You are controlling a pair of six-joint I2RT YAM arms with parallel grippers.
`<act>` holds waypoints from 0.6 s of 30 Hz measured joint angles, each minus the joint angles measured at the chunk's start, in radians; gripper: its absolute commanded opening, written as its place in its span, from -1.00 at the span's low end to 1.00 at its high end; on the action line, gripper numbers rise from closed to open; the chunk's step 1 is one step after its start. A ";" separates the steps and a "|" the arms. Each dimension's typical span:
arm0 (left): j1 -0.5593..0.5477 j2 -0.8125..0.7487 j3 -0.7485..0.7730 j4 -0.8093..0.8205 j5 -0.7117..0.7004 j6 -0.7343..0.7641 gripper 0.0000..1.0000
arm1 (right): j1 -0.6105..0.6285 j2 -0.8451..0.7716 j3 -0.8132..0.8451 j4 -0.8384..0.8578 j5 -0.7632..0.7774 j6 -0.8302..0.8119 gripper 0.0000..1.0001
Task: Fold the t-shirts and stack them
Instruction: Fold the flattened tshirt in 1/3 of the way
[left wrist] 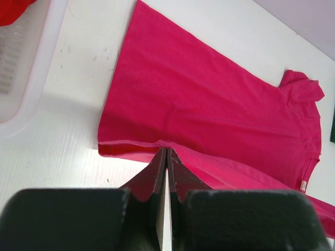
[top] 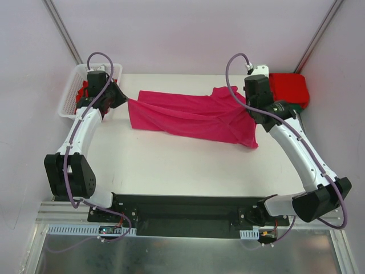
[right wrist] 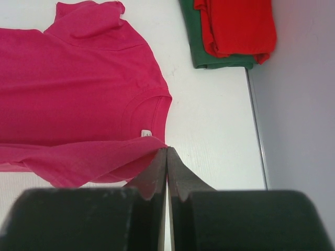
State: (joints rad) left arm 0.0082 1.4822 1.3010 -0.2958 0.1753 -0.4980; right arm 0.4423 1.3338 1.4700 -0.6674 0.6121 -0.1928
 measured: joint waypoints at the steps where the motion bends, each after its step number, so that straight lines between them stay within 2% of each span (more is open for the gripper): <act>1: 0.000 0.009 0.008 0.000 0.000 0.002 -1.00 | -0.002 0.013 0.002 0.007 0.000 -0.003 -0.97; 18: 0.000 0.322 0.129 0.006 0.001 0.012 -1.00 | -0.069 0.370 0.149 0.098 -0.027 -0.032 -0.97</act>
State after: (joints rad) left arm 0.0082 1.8042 1.4303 -0.2893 0.1764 -0.4858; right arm 0.3737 1.7042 1.6188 -0.5697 0.5850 -0.2245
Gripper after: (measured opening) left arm 0.006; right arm 0.017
